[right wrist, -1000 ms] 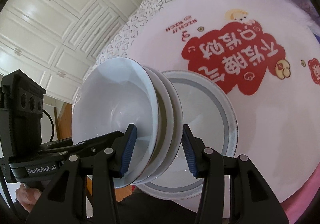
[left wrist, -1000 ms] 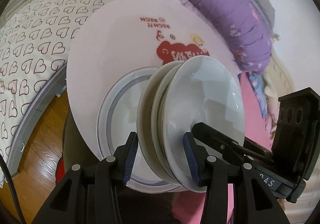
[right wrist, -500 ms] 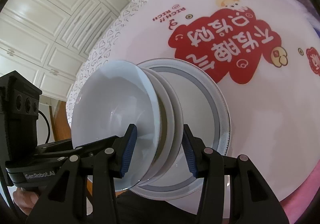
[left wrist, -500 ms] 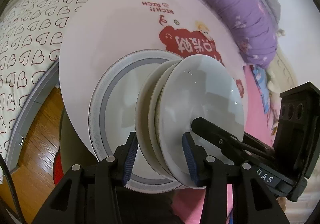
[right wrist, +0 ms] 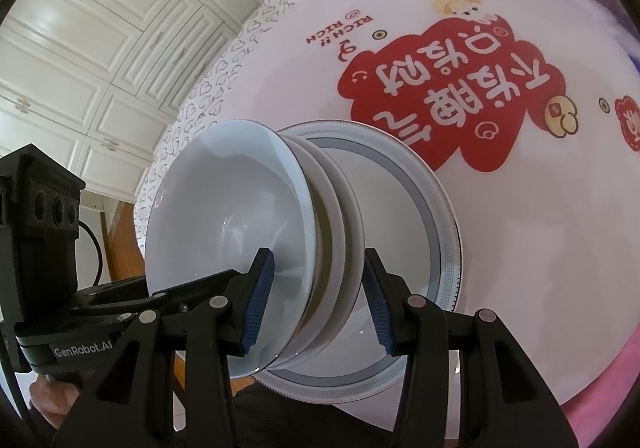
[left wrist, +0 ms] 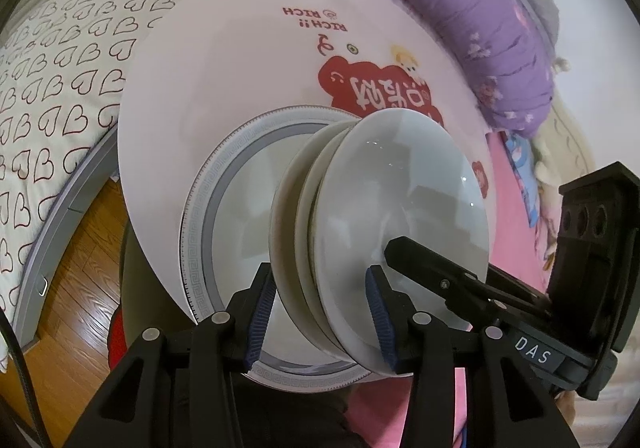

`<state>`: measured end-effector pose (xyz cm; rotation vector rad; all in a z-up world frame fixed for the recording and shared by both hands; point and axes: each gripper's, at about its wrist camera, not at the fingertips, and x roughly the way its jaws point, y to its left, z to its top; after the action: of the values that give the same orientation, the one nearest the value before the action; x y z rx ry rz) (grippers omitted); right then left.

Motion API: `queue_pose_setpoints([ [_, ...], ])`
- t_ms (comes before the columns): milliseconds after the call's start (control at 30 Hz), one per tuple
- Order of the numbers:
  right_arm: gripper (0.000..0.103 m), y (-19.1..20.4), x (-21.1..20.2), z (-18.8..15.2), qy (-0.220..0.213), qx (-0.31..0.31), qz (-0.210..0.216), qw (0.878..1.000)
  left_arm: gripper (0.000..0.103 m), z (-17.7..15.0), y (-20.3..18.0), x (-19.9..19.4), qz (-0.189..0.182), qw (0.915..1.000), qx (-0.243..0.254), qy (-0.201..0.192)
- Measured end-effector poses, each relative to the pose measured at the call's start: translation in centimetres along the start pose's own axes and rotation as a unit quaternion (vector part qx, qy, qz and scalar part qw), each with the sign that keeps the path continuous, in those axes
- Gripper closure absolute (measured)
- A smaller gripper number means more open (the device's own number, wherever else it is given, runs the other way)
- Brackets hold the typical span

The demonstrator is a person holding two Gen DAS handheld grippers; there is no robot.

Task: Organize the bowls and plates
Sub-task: 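Lower the bowl stack onto the plates and open both grippers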

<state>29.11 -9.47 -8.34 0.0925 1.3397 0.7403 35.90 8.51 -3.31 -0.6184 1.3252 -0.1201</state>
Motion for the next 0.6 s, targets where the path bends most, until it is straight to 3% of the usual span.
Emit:
queue_pose_setpoints([
  [33,0.057,0.0,0.0,0.0,0.000,0.001,0.001,1.000,0.057,0.0,0.0,0.0,0.000,1.0000,0.000,0.000],
  [133,0.055,0.1,-0.5,-0.1,-0.008,0.004,0.005,1.000,0.033,-0.1,-0.3,-0.5,-0.004,0.9999,0.009,-0.009],
  [200,0.047,0.1,-1.3,-0.1,-0.019,0.007,0.004,1.000,0.020,-0.2,-0.5,-1.3,-0.001,0.9995,0.016,-0.025],
  [300,0.026,0.0,-2.8,-0.2,-0.041,0.011,-0.003,0.999,0.004,-0.6,-0.7,-2.4,-0.007,0.9987,0.023,-0.045],
  [367,0.007,-0.3,-4.0,-0.5,-0.058,0.022,0.000,0.998,0.001,-1.0,-0.7,-3.4,-0.007,0.9974,0.028,-0.066],
  [400,0.003,-0.5,-4.3,-0.5,-0.064,0.027,0.003,0.998,0.001,-1.2,-0.7,-3.8,-0.005,0.9969,0.030,-0.073],
  [600,0.000,-1.2,-7.0,-1.8,-0.115,0.047,-0.007,0.992,0.001,-3.5,-1.4,-6.5,0.038,0.9867,0.055,-0.148],
])
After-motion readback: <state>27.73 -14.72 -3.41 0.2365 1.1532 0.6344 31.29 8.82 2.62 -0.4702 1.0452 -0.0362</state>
